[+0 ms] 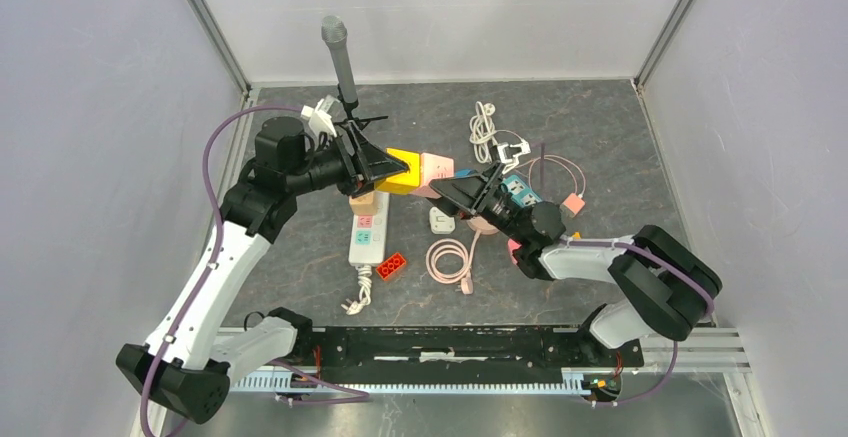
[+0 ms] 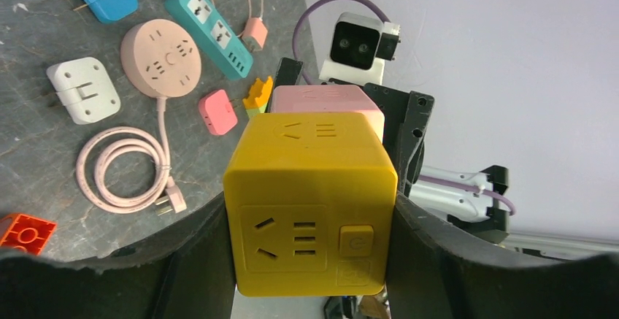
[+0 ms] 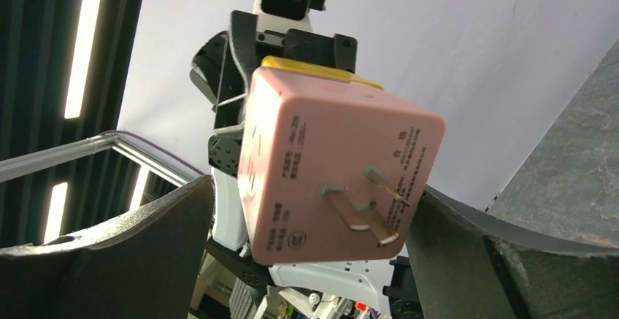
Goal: Pull the plug off the socket
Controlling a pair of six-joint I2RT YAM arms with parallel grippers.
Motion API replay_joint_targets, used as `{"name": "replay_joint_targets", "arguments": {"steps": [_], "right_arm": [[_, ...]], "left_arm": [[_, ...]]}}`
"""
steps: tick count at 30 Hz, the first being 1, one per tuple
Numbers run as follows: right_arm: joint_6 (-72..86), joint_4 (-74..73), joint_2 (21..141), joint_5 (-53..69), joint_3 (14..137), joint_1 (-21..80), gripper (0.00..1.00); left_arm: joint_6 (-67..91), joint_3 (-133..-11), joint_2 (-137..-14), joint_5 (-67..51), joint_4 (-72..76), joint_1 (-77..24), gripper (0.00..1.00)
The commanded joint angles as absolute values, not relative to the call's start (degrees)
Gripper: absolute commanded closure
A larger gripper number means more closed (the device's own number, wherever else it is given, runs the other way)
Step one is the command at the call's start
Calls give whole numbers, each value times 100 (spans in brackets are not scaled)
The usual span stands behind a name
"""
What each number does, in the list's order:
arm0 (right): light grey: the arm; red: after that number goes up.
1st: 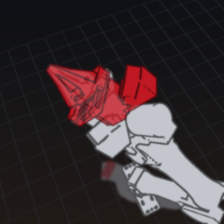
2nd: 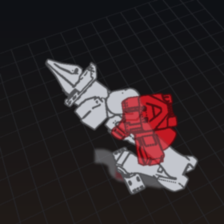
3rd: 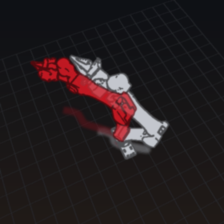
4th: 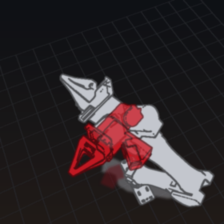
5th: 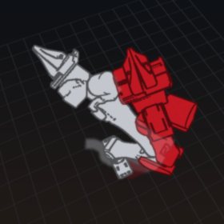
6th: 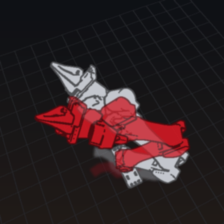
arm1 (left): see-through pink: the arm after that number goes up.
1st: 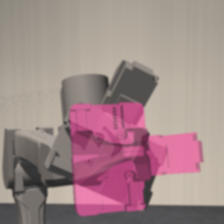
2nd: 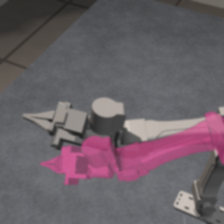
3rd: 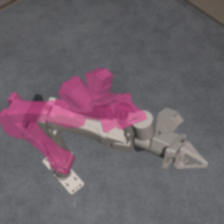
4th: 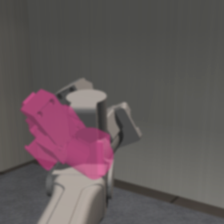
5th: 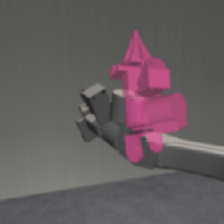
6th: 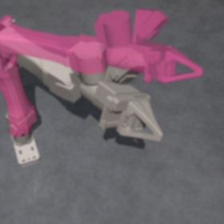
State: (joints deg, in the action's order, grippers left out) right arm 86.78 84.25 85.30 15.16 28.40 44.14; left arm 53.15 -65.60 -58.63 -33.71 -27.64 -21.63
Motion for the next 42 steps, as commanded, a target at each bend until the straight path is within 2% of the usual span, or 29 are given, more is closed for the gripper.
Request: {"name": "replay_joint_targets", "arguments": {"steps": [1,9,11,13,19,21,27,31,38,42], "right_arm": [[8367,10889,8124,1494,2802,4391,2],[8446,10612,8184,1567,3056,4355,2],[8560,10687,8283,1552,3139,4351,6],[8636,10739,8327,1505,3164,4352,15],[8539,10516,8272,1398,3049,4334,63],[8322,10248,8178,1362,2958,4324,75],[7798,9642,7852,1018,2620,4298,100],[7925,9855,7788,837,2469,4245,100],[8680,11172,8185,598,2385,4201,100],[8615,11203,8158,566,2357,4197,100]], "left_arm": [[5379,-6636,-5684,-3755,-2405,-1967,73],[5522,-6544,-5660,-4166,-2148,-1934,73],[5487,-6526,-5650,-4239,-2153,-1930,73],[5446,-6505,-5634,-4308,-2162,-1930,73],[5151,-6576,-5572,-4280,-2361,-1920,73],[4998,-6626,-5562,-4159,-2488,-1925,73],[4898,-6601,-5505,-3967,-2487,-1889,74],[4940,-6538,-5443,-3877,-2383,-1863,76],[5592,-6268,-5313,-4072,-1610,-1828,77],[5555,-6319,-5274,-3970,-1691,-1803,77]]}}
